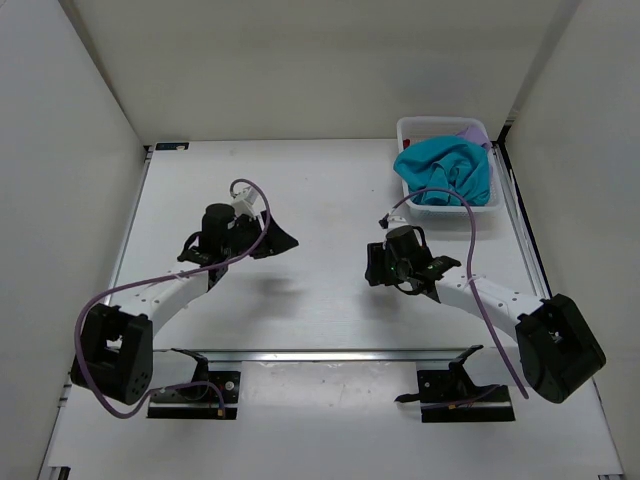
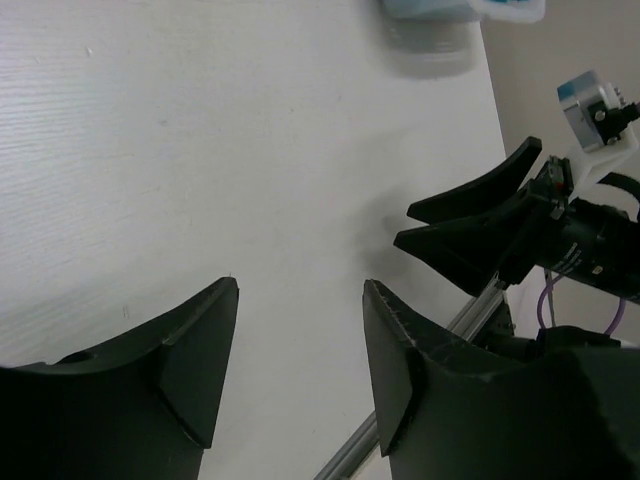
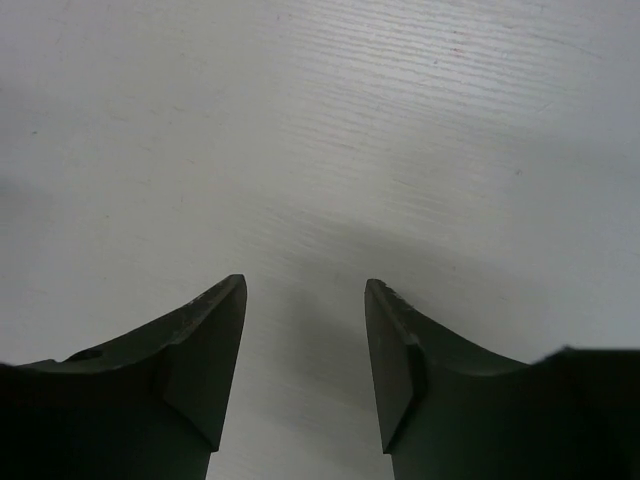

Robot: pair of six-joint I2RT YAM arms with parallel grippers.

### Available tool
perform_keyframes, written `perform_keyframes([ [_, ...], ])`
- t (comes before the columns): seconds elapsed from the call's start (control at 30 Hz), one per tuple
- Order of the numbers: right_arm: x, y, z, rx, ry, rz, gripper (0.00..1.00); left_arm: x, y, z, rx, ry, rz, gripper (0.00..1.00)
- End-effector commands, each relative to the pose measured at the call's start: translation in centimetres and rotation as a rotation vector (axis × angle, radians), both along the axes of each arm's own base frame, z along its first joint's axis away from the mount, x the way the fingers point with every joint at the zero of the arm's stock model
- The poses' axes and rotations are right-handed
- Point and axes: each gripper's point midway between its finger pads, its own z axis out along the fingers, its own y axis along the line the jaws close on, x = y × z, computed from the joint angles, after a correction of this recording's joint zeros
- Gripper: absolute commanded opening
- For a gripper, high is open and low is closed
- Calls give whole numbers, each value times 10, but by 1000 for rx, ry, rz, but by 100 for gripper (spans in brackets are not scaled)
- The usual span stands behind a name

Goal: Fold and stack the t-shirts
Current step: Grab crumpled tshirt from bin with the right arm

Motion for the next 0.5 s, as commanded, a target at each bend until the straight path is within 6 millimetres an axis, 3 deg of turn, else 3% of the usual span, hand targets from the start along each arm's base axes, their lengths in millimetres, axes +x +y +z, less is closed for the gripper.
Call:
perform_keyframes([
  [0.0, 7, 12, 17, 70, -34, 22, 49, -9, -13, 17, -11, -72, -51, 64],
  [0.07, 11, 18, 28, 79, -59, 53, 41, -11, -15, 19, -16, -84, -55, 63],
  [0.17, 21, 21, 44, 107, -83, 50, 3, -17, -20, 14, -5, -95, -52, 53],
  [0.23, 30, 21, 51, 121, -88, 30, 0, -29, -31, 4, 33, -77, -85, 44],
  [0.3, 47, 17, 71, 122, -123, -1, 0, -34, -35, -10, 73, -51, -74, 31],
  [0.33, 51, 7, 69, 96, -114, -33, 0, -38, -42, -10, 81, -59, -93, 30],
  [0.4, 72, -4, 92, 86, -159, -68, 0, -43, -44, -20, 121, -50, -89, 26],
  [0.43, 88, -19, 106, 79, -180, -118, 0, -45, -47, -19, 125, -65, -89, 24],
  [0.47, 97, -33, 107, 61, -177, -147, 0, -48, -49, -20, 123, -62, -92, 23],
])
